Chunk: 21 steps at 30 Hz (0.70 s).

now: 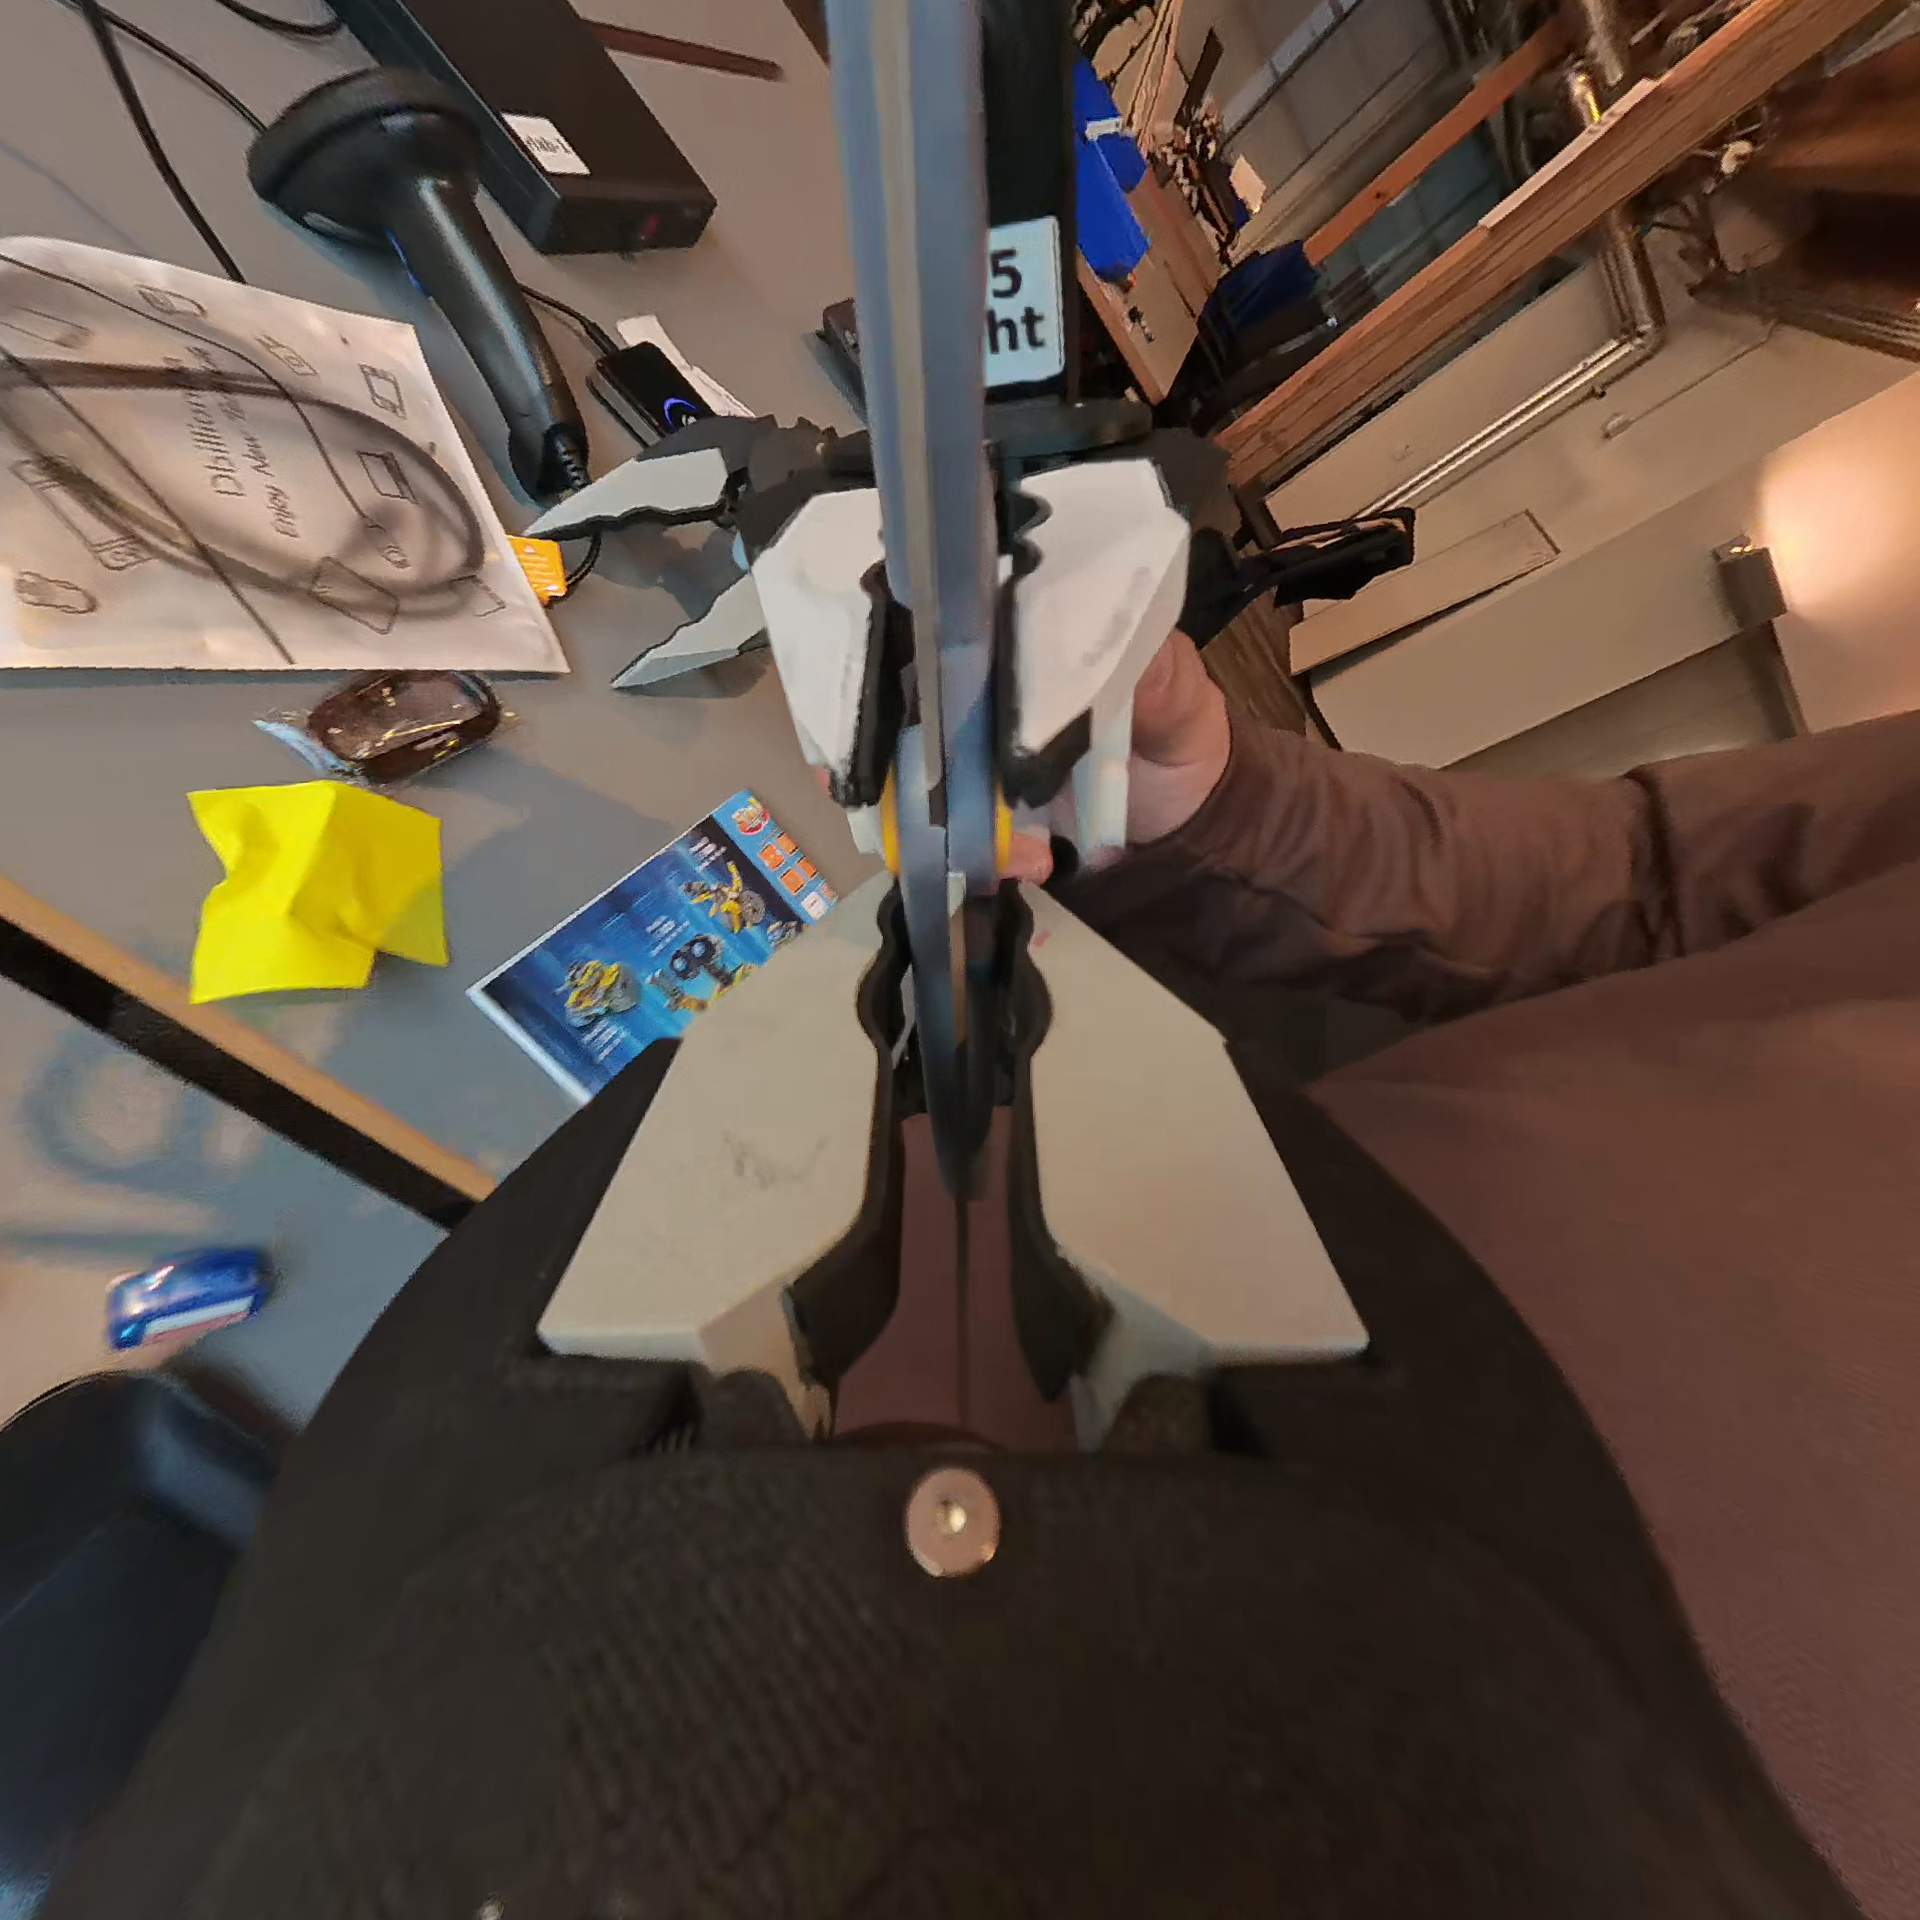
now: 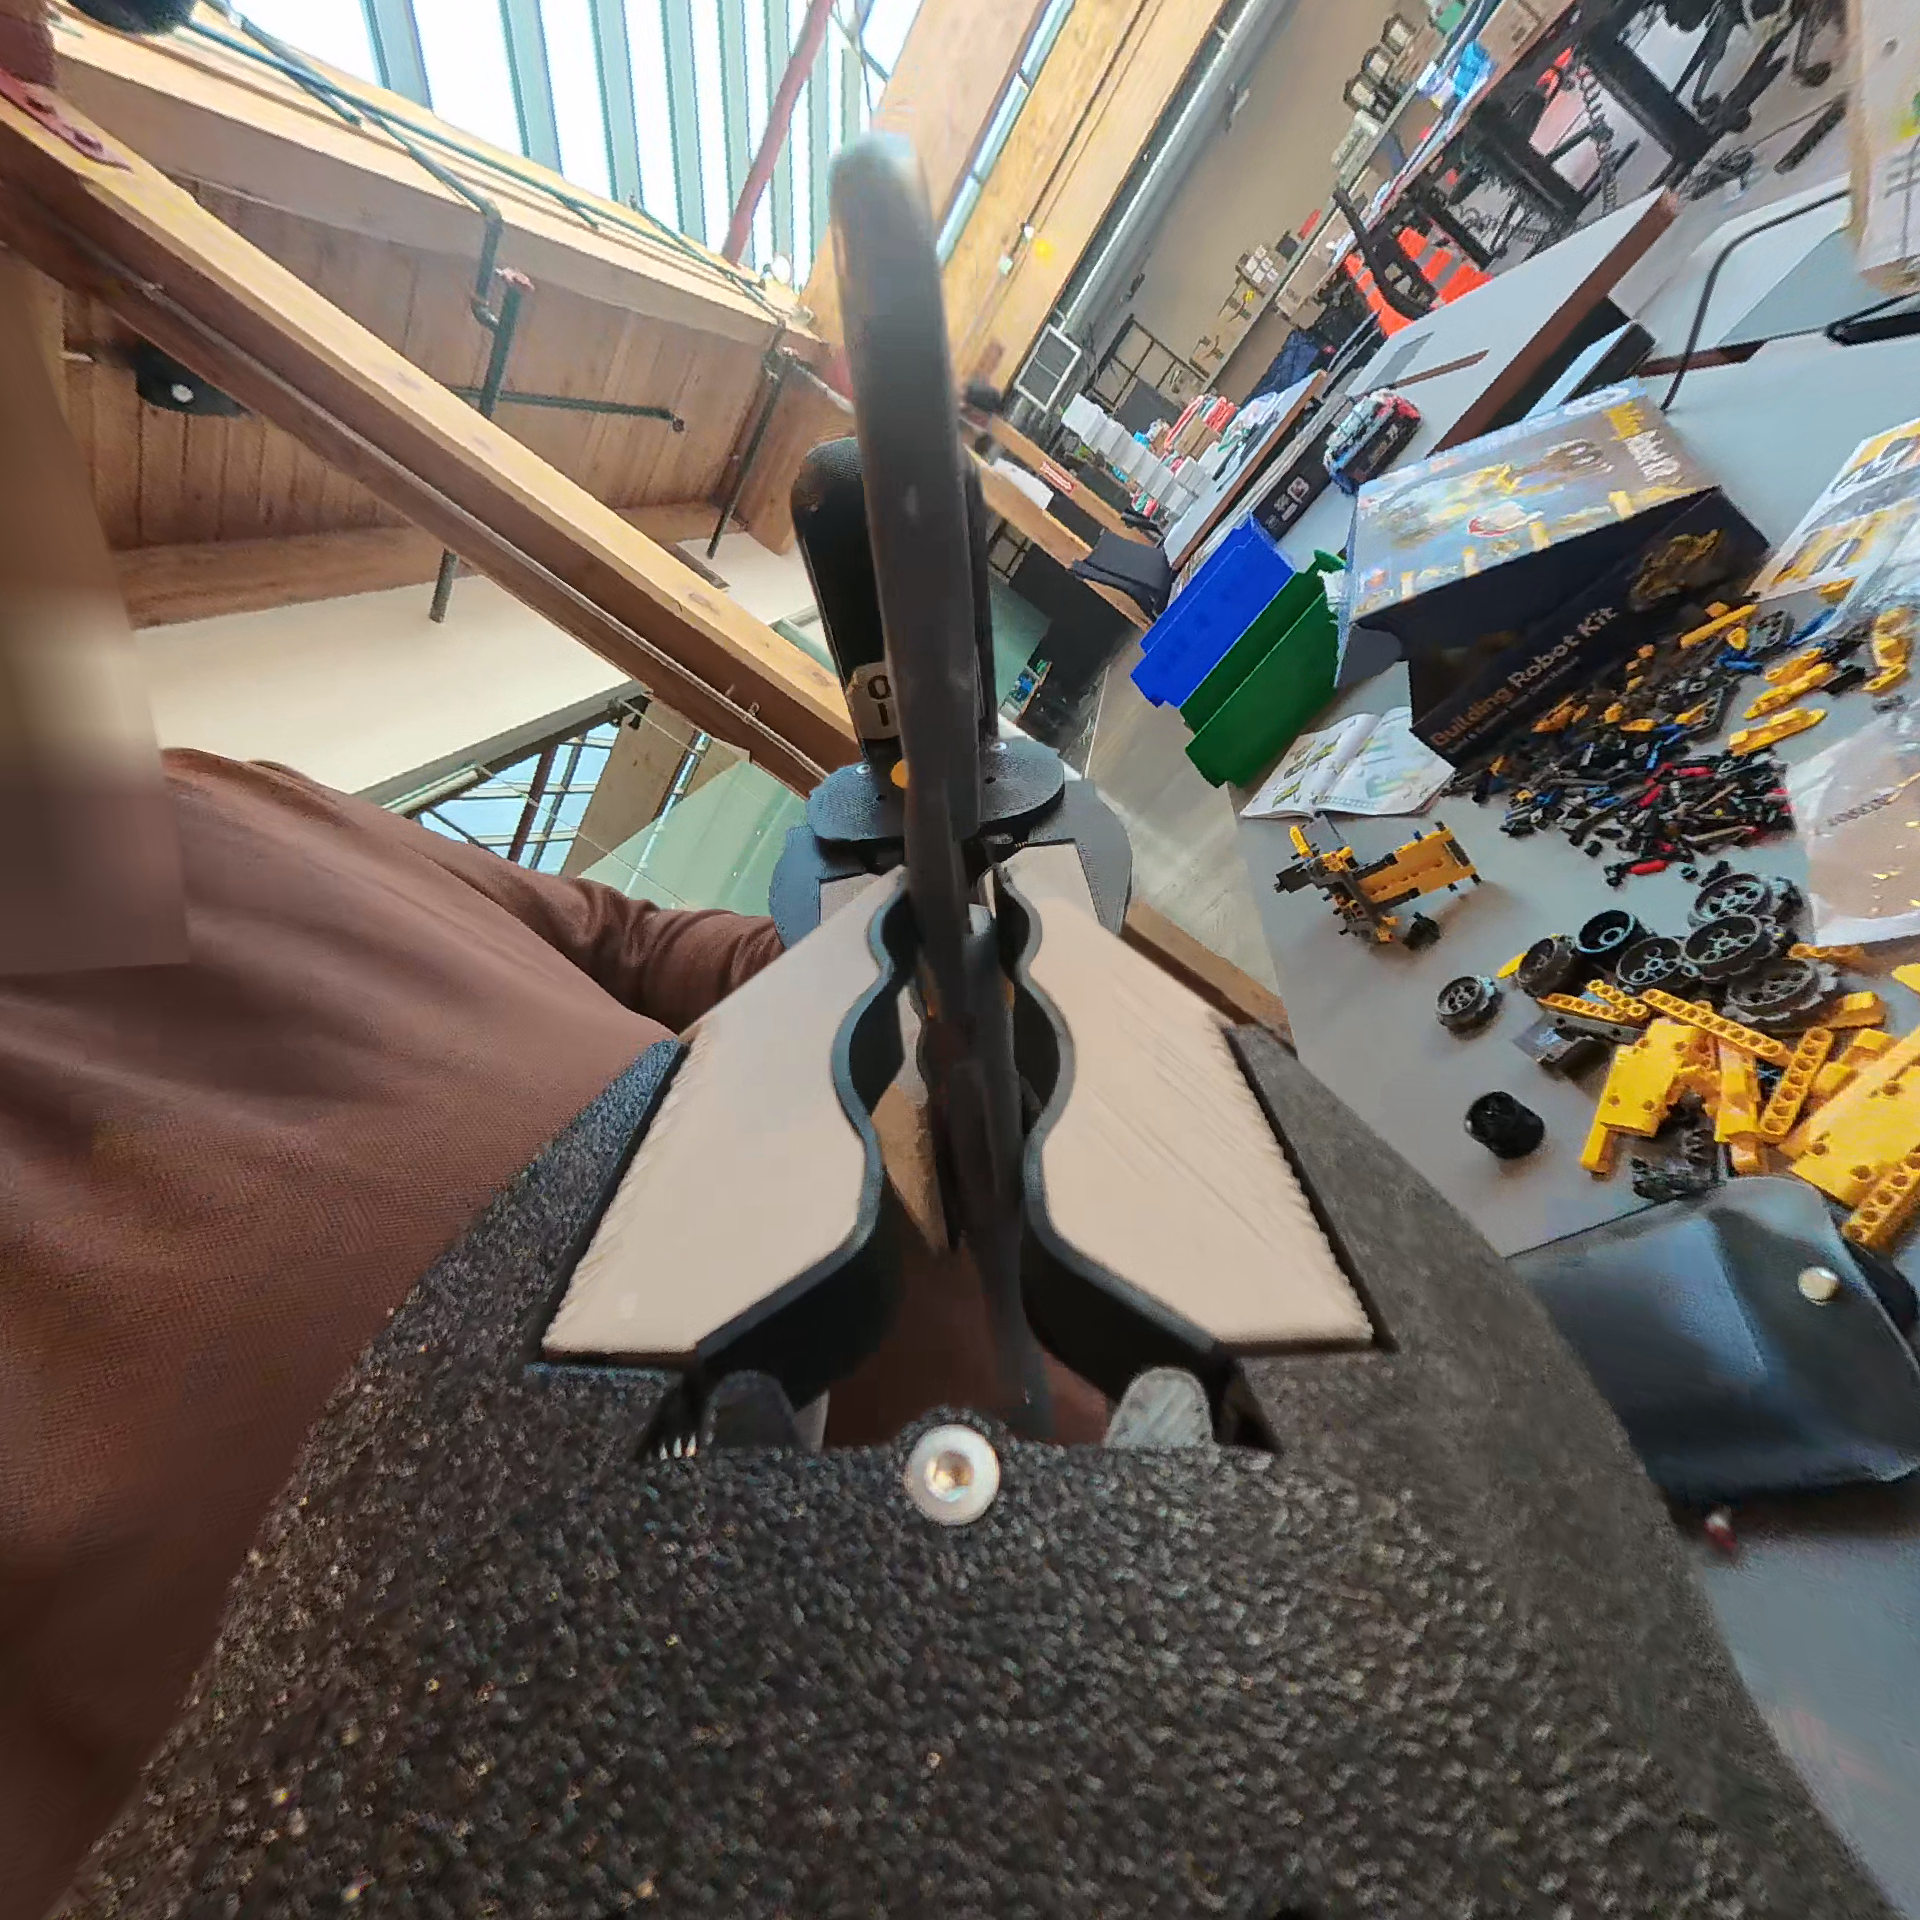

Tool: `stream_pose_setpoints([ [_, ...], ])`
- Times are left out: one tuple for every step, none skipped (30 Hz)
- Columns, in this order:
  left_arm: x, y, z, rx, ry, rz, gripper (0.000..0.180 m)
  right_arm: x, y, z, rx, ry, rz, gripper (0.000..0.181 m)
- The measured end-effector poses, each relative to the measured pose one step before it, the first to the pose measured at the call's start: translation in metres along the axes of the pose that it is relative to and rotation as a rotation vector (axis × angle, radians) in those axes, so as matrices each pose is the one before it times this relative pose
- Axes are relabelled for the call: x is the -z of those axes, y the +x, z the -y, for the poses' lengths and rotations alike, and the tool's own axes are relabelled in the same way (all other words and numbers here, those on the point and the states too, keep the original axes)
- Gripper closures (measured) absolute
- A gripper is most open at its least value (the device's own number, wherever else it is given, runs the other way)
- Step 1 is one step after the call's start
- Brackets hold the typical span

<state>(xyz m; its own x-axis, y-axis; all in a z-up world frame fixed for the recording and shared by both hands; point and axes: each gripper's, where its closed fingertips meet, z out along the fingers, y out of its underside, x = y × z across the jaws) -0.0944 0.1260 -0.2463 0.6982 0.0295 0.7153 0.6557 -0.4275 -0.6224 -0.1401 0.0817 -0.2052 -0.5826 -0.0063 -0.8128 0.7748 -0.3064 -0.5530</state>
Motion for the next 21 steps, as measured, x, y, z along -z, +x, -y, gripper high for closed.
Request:
stream_pose_setpoints([
  [0.00948, -0.00243, -0.00272, -0.0099, 0.0061, 0.0062, 0.165, -0.01137, 0.00164, -0.00194, -0.0091, -0.0149, -0.0036, 0.168],
  [0.01011, -0.00166, -0.00262, -0.0024, 0.0063, -0.0039, 0.165, -0.01173, 0.00154, -0.00176, 0.0013, -0.0133, -0.0074, 0.167],
  [0.0105, -0.00131, -0.00225, 0.008, 0.0084, -0.0146, 0.165, -0.01139, 0.00174, -0.00105, 0.004, -0.0088, -0.0104, 0.167],
  [0.01038, -0.00174, -0.00169, 0.0102, 0.0114, -0.0145, 0.165, -0.01087, 0.00246, -0.0006, -0.0023, -0.0062, -0.01, 0.168],
  [0.00954, -0.00309, -0.00172, 0.0058, 0.0104, -0.0031, 0.165, -0.01026, 0.00357, -0.00042, -0.001, -0.0069, -0.0161, 0.167],
  [0.00858, -0.00311, -0.00159, 0.0062, 0.0081, -0.0007, 0.165, -0.00971, 0.00312, -0.00093, 0.0078, -0.0114, -0.0167, 0.168],
  [0.00757, -0.00225, -0.00123, 0.0085, 0.0086, -0.0062, 0.165, -0.00877, 0.00204, -0.00085, 0.0127, -0.0126, -0.014, 0.168],
  [0.00633, -0.0013, -0.00036, 0.0094, 0.0144, -0.0089, 0.165, -0.00798, 0.0012, -0.00031, 0.0127, -0.0078, -0.0118, 0.168],
  [0.0054, 0.00049, 0.00017, 0.0101, 0.0125, -0.0184, 0.165, -0.00714, -0.00024, -0.00037, 0.0104, -0.0061, -0.0058, 0.168],
  [0.00475, 0.00108, 0.00012, 0.0041, 0.0064, -0.0183, 0.166, -0.00605, -0.0003, 0.00001, 0.0196, -0.0016, -0.0133, 0.168],
  [0.00418, 0.00073, 0.00061, -0.0028, 0.0046, -0.0129, 0.165, -0.00445, -0.0006, 0.00111, 0.0262, 0.0056, -0.0193, 0.168],
  [0.00389, 0.0011, 0.00116, -0.0028, 0.0051, -0.0145, 0.166, -0.00275, -0.00096, 0.00217, 0.019, 0.0081, -0.0186, 0.169],
  [0.00356, 0.00215, 0.0017, 0.0018, 0.007, -0.0203, 0.166, -0.00103, -0.00091, 0.00343, 0.0134, 0.011, -0.0194, 0.169],
  [0.00365, 0.00349, 0.00233, 0.0135, 0.0118, -0.0299, 0.165, 0.00027, -0.00116, 0.00437, 0.0073, 0.013, -0.0152, 0.169],
  [0.00352, 0.00344, 0.0028, 0.0206, 0.0153, -0.0317, 0.165, 0.00146, -0.0011, 0.00503, 0.0075, 0.0149, -0.0159, 0.17],
  [0.00339, 0.00095, 0.0024, 0.0153, 0.0138, -0.0138, 0.165, 0.00238, -0.00033, 0.00514, 0.0142, 0.0126, -0.0233, 0.17],
  [0.00235, -0.00104, 0.0011, 0.0018, 0.0037, 0.0029, 0.165, 0.00241, -0.00038, 0.00423, 0.0199, 0.0045, -0.0213, 0.17],
  [0.00106, -0.00075, 0.00069, -0.0163, 0.0013, 0.0063, 0.166, 0.00209, -0.00065, 0.00318, 0.0212, -0.0017, -0.0168, 0.171],
  [-0.00019, -0.00023, 0.00143, -0.0175, 0.0015, 0.0061, 0.165, 0.00153, -0.00011, 0.00211, 0.0162, -0.0022, -0.0151, 0.173],
  [-0.00152, -0.00031, -0.001, -0.0124, -0.0239, 0.0035, 0.165, 0.00104, 0.00025, 0.00118, 0.0047, 0.0018, -0.0066, 0.174],
  [-0.00175, -0.00045, -0.00079, -0.02, -0.0323, 0.0032, 0.165, 0.00037, -0.00052, 0.00008, -0.0084, 0.0052, 0.0063, 0.173],
])
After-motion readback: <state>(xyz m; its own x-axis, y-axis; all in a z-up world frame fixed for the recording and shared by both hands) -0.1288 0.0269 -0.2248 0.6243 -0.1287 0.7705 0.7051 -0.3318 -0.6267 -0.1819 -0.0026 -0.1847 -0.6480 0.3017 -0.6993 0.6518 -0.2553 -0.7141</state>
